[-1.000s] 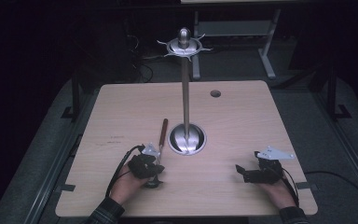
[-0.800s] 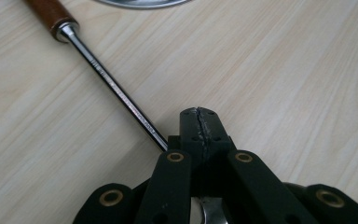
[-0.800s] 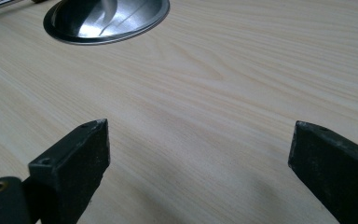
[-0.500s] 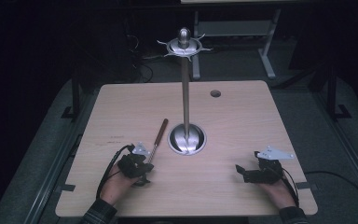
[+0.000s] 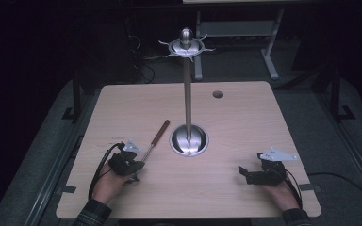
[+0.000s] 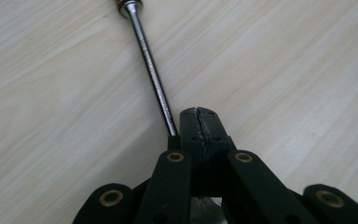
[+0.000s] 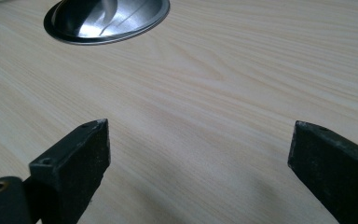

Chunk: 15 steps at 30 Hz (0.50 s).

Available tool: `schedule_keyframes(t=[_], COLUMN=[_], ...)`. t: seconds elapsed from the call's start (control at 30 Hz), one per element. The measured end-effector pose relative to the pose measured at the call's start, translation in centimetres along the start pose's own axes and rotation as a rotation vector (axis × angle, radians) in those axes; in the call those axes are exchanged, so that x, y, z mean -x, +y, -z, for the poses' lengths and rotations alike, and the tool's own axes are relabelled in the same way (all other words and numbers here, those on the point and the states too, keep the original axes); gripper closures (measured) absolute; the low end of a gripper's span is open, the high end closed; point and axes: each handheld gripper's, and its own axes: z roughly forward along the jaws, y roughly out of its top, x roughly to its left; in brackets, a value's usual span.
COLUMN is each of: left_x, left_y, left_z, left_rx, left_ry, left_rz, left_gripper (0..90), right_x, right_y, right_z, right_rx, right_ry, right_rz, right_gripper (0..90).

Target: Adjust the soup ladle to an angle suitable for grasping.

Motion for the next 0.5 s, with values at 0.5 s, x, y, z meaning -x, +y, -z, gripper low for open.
schedule_keyframes(t=[0.5], left_x=[-2.6], left_y=[-1.0], left_z=[1.0], left_rx=[0.027], left_ry=[0.074], left_rz=[0.067], left_gripper=[89.6], right_x=[0.0], right_y=[0.0], right_z=[0.0], right_rx=[0.003], right_ry=[0.003], right_rz=[-0.003], right_gripper=[4.9])
